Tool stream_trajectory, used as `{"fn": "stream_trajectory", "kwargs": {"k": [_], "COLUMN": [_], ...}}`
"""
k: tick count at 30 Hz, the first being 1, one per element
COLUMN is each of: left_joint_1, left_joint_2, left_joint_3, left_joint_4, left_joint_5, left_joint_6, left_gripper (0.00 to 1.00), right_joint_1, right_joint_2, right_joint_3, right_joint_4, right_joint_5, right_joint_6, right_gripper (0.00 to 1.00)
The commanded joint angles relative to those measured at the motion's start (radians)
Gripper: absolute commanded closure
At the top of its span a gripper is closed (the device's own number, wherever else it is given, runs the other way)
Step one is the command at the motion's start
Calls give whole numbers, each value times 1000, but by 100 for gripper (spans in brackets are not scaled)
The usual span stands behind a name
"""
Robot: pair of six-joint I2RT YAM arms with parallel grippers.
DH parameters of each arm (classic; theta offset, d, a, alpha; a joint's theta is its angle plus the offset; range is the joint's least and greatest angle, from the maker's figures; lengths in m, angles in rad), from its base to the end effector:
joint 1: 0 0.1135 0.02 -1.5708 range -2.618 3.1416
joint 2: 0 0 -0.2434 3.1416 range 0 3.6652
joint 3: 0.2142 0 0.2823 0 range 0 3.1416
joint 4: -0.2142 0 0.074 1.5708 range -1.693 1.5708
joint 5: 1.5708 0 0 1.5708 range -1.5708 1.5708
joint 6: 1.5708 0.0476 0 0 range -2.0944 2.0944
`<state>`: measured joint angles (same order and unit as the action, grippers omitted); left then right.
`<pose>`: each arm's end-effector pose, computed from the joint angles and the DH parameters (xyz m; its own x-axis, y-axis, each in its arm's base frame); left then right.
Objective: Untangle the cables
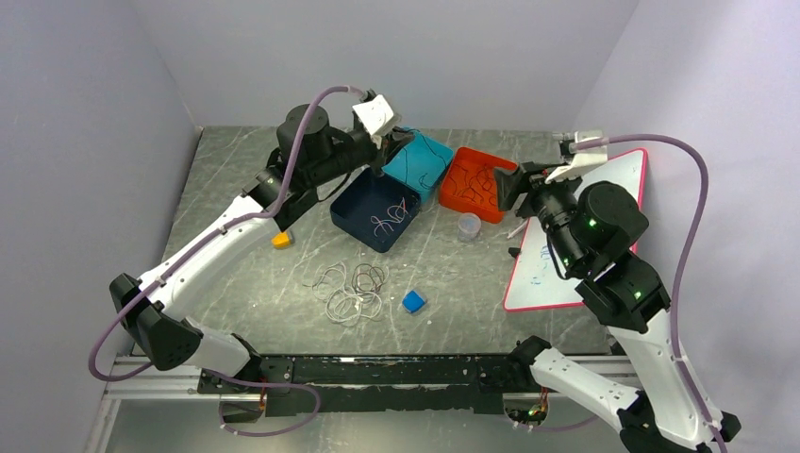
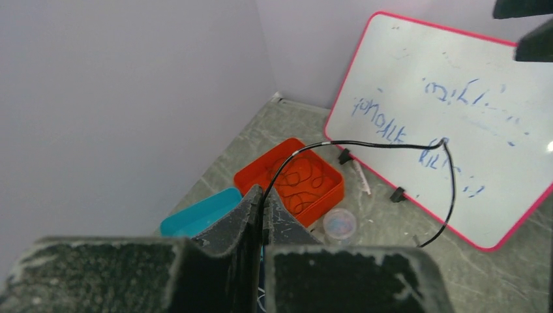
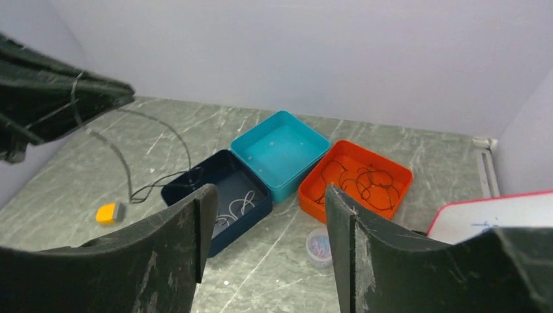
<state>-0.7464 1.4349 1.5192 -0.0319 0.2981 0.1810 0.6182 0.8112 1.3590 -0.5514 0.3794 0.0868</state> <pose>0.2667 -0.2657 0.4439 0.1934 0.0555 -0.9795 0.8433 0.5008 0.1949 0.1527 0.0870 0.4845 -0.0234 0.0822 -0.9963 -0.2354 0.9681 0.0854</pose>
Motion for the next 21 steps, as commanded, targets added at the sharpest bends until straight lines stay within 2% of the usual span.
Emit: {"fn": "stream_trajectory", "kwargs": {"k": [1, 5, 11, 16, 21], "left_joint_1": [-5, -5, -5, -7, -26], "left_joint_2": [-10, -11, -20, -35, -49], "left_joint_3": [53, 62, 33, 20, 32], "left_joint_4": [-56, -66, -73, -107, -181], "left_joint_5": [-78, -66, -74, -98, -61], "left_joint_6": [66, 84, 139, 228, 351], "left_gripper": [93, 93, 93, 93, 93], "right_joint_1": [-3, -3, -3, -3, -3], "right_joint_2": [14, 30, 75, 112, 168], "right_joint_3": [12, -24, -18, 49, 89], "right_joint_4": [-22, 37, 159, 141, 93], "right_joint_5": [-198, -413, -614, -634, -578], "right_joint_6": [-62, -50, -20, -29, -10], "right_gripper": [35, 35, 36, 41, 45]}}
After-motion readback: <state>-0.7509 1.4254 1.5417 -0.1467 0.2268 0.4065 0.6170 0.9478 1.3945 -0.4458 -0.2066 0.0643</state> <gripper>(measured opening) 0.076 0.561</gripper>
